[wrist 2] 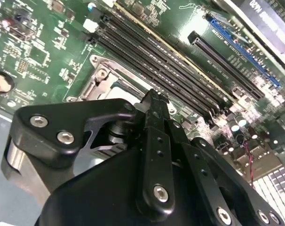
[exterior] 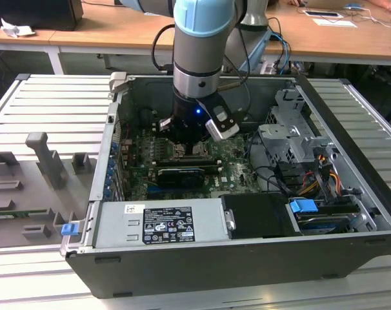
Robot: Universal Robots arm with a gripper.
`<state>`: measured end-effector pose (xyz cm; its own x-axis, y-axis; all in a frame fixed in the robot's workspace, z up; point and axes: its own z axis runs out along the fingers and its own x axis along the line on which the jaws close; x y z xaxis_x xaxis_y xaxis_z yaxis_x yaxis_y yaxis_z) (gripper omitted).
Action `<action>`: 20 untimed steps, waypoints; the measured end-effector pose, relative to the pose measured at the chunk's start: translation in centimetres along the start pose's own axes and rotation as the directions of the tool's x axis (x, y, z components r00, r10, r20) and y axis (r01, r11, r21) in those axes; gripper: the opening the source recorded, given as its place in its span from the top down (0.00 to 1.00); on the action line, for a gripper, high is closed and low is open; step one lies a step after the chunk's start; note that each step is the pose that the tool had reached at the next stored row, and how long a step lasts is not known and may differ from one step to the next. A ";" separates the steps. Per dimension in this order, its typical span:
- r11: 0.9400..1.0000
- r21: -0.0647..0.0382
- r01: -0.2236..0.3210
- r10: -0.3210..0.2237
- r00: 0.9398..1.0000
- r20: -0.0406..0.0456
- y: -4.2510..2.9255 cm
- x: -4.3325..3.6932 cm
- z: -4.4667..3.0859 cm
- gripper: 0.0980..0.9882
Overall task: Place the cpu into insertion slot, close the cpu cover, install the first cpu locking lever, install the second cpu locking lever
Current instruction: 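Install the second cpu locking lever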
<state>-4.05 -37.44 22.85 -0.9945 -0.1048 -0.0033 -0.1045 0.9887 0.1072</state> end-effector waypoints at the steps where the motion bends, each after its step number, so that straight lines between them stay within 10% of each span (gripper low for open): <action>1: 1.000 -0.003 0.000 0.000 1.000 0.000 -0.04 0.01 0.10 0.99; 5: 0.998 -0.067 0.001 0.000 1.000 0.007 -0.65 0.18 0.13 0.99; 8: 0.997 -0.083 0.001 0.000 1.000 0.009 -1.17 0.40 0.12 0.99; 16: 0.986 -0.169 0.003 0.000 1.000 0.018 -2.63 1.32 0.73 0.99; 20: 0.982 -0.187 0.004 0.000 1.000 0.020 -3.23 1.44 1.13 0.99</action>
<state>-5.15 -40.66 21.37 -0.9944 -0.1028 -0.0231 -0.1050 0.9508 0.2914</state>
